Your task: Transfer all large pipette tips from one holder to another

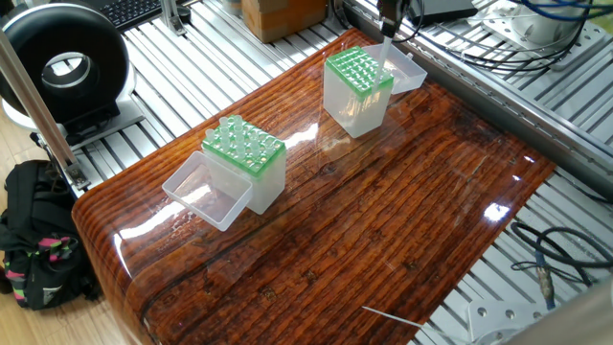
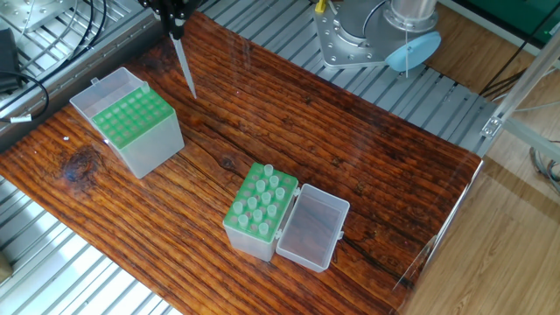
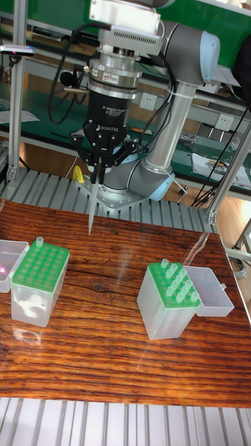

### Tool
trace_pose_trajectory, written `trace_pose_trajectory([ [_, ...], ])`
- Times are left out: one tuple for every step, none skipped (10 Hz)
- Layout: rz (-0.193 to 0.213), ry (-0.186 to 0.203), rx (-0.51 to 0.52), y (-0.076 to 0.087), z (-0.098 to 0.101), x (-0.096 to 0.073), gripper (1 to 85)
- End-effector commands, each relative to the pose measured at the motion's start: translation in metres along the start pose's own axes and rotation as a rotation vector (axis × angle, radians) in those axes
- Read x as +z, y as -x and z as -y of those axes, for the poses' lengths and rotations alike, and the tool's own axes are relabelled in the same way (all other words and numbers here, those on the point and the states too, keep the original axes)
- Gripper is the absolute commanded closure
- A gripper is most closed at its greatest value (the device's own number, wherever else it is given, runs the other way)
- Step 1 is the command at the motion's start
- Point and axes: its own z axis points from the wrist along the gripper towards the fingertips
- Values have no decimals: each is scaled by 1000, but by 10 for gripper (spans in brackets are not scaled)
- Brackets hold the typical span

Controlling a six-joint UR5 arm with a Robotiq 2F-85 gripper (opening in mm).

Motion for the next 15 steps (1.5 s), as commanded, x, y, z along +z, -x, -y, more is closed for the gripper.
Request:
trace_pose_trajectory([
  [3, -7, 39, 4, 3, 0, 847],
  [0, -5, 26, 3, 3, 0, 847],
  [2, 11, 13, 8, 1, -5, 847],
  [-1, -4, -3, 12, 10, -14, 847],
  [14, -18, -26, 18, 20, -15, 847],
  [18, -45, -51, 22, 33, -15, 847],
  [22, -57, -66, 24, 43, -14, 847],
  [28, -48, -78, 29, 48, -10, 847],
  [32, -35, -87, 36, 52, -6, 847],
  [32, -35, -93, 40, 56, -3, 847],
  [31, -46, -94, 39, 58, -2, 847],
  [28, -55, -95, 38, 63, 2, 847],
  [35, -65, -104, 40, 69, 9, 847],
  [38, -66, -106, 38, 71, 17, 847],
  [33, -61, -94, 33, 67, 21, 847],
])
